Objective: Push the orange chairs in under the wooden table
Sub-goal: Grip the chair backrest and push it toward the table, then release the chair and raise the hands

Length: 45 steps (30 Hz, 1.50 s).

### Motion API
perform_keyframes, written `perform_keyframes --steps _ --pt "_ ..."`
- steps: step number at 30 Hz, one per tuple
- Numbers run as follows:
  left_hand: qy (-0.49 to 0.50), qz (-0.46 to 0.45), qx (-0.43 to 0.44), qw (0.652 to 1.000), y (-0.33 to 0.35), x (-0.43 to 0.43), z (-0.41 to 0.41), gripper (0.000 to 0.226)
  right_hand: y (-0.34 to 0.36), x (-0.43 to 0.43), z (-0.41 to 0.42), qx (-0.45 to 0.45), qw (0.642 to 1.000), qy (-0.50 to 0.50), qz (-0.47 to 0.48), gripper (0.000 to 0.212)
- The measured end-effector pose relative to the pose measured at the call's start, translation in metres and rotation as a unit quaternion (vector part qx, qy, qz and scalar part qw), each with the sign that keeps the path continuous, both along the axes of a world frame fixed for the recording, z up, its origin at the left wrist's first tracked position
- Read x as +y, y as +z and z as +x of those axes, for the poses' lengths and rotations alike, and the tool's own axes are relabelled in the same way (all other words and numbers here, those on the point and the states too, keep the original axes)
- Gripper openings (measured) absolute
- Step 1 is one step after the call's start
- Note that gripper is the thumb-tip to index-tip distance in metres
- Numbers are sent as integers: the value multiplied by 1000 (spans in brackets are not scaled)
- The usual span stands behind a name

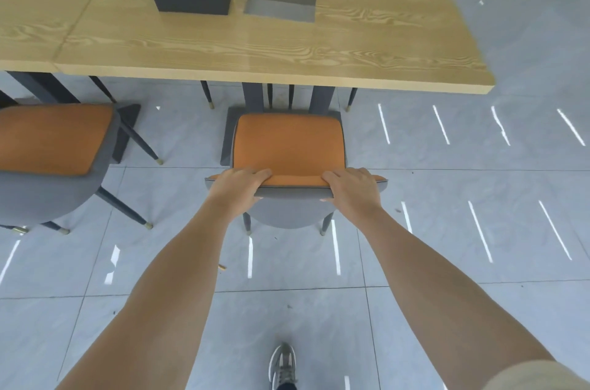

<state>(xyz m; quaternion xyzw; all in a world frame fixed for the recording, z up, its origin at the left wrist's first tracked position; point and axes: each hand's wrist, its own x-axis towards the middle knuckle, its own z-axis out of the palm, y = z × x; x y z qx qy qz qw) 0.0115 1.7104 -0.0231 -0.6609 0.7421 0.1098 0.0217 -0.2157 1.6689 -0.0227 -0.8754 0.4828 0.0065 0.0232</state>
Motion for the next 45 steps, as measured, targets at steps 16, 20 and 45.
perform_keyframes --steps 16,20,45 --pt "11 47 -2 999 22 14 -12 79 7 38 -13 -61 995 -73 28 62" --pt "-12 38 -22 999 33 6 -31 71 16 41 -39 -97 977 -154 113 69" --pt "-65 -69 -40 995 76 -262 -414 65 92 -201 -408 -99 957 -268 53 72"
